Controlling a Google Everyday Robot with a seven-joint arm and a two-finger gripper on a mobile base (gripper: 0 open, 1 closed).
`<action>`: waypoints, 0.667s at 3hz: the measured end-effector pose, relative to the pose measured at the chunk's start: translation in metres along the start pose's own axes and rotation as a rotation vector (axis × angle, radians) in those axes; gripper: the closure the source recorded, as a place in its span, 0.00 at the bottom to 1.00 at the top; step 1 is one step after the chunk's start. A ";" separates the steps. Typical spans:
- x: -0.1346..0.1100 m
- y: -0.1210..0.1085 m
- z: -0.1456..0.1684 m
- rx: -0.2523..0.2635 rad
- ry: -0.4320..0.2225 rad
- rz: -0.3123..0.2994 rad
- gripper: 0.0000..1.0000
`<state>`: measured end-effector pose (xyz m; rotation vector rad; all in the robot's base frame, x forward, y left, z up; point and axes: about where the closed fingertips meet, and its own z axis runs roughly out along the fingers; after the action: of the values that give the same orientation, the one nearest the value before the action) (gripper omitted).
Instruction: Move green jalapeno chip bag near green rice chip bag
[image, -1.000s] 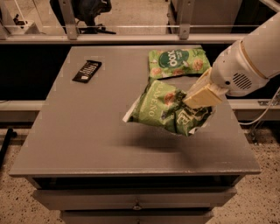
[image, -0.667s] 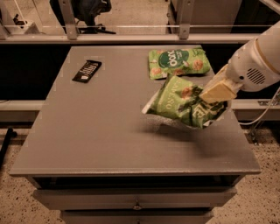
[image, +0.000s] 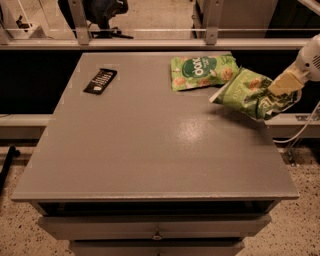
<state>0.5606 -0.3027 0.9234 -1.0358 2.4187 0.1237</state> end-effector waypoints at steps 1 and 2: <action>-0.002 -0.052 0.008 0.057 0.010 0.086 1.00; -0.009 -0.077 0.029 0.070 0.003 0.147 1.00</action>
Offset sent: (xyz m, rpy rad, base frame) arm 0.1076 -0.0526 -0.0222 0.0492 -0.0071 -0.2383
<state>0.6311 -0.3432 0.9109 -0.8280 2.4821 0.0866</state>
